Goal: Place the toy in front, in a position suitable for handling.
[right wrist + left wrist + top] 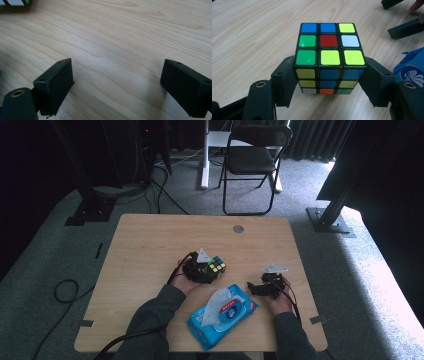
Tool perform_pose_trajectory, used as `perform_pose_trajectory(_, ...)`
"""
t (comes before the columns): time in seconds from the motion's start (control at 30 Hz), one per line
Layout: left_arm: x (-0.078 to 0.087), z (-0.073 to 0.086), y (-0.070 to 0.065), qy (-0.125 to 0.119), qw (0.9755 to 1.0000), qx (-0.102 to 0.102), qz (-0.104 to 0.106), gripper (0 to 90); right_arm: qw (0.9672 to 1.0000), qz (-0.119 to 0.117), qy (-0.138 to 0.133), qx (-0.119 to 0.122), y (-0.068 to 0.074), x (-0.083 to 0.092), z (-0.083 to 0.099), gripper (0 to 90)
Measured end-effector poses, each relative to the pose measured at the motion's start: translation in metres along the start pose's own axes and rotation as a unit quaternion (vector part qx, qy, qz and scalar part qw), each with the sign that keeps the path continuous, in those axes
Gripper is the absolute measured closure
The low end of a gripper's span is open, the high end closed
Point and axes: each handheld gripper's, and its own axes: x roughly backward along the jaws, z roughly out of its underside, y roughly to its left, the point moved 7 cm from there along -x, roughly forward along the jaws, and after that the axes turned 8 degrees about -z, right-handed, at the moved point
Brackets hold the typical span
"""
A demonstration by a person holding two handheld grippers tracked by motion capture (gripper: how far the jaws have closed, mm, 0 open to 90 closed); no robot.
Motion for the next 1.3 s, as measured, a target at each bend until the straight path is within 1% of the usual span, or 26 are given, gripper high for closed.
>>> perform_pose_trajectory(0.03,-0.002,0.003,-0.001,0.005,1.0000,-0.002,0.000,34.3,1.0000,0.000,0.000,0.000,0.000,0.000,0.000,10.8)
perform_pose_trajectory(0.07,-0.005,0.006,-0.003,0.012,0.9999,-0.011,-0.001,34.3,1.0000,0.000,0.000,0.000,0.000,0.000,0.000,10.8)
perform_pose_trajectory(0.13,-0.006,0.007,-0.003,0.009,0.9999,-0.005,0.001,34.3,1.0000,0.000,0.000,0.000,0.000,0.000,0.000,10.8)
perform_pose_trajectory(0.23,-0.006,0.008,-0.002,0.011,0.9999,-0.005,0.002,34.2,1.0000,0.000,0.000,0.000,0.000,0.000,0.000,10.8)
perform_pose_trajectory(0.47,-0.005,0.011,-0.001,0.011,0.9999,-0.006,0.005,34.0,1.0000,0.000,0.000,0.001,0.000,0.000,0.000,10.8)
perform_pose_trajectory(0.5,-0.005,0.012,-0.001,0.011,0.9999,-0.010,0.004,34.0,1.0000,0.000,0.000,0.000,0.000,0.000,0.000,10.8)
perform_pose_trajectory(0.63,-0.005,0.014,0.000,0.010,0.9999,-0.008,0.002,33.1,1.0000,0.000,0.000,0.001,0.000,0.000,0.000,10.8)
perform_pose_trajectory(0.7,-0.002,0.013,0.003,0.006,0.9999,-0.008,-0.008,29.6,1.0000,0.000,0.000,0.001,0.000,0.000,0.000,10.8)
perform_pose_trajectory(0.77,-0.001,0.013,0.003,0.006,0.9999,-0.008,-0.009,28.4,1.0000,0.000,0.000,0.001,0.000,0.000,0.000,10.8)
perform_pose_trajectory(0.83,0.002,0.012,0.004,0.002,0.9999,-0.007,-0.015,26.4,1.0000,0.000,0.000,0.001,0.000,0.000,0.000,10.8)
perform_pose_trajectory(0.87,0.003,0.011,0.005,-0.001,0.9999,-0.004,-0.014,26.1,1.0000,0.000,0.000,0.001,0.000,0.000,0.000,10.8)
perform_pose_trajectory(1.0,0.009,0.008,0.007,-0.006,0.9998,-0.005,-0.018,25.8,1.0000,0.000,0.000,0.000,0.000,0.000,0.000,10.8)
perform_pose_trajectory(1.1,0.014,0.007,0.008,-0.011,0.9998,0.000,-0.019,25.9,1.0000,0.000,0.000,0.000,0.000,0.000,0.000,10.8)
perform_pose_trajectory(1.2,0.017,0.007,0.009,-0.012,0.9997,0.000,-0.022,26.0,1.0000,0.001,0.000,-0.001,0.001,0.000,0.000,10.8)
perform_pose_trajectory(1.23,0.022,0.007,0.009,-0.016,0.9997,0.002,-0.021,26.0,1.0000,0.000,0.000,0.000,0.001,0.000,0.001,10.9)
perform_pose_trajectory(1.27,0.023,0.007,0.009,-0.016,0.9996,0.003,-0.021,26.2,1.0000,-0.004,-0.003,0.004,0.002,0.001,0.001,14.1)
perform_pose_trajectory(1.3,0.026,0.007,0.008,-0.018,0.9997,0.005,-0.018,26.7,1.0000,-0.005,-0.003,0.005,0.003,0.002,0.001,14.2)
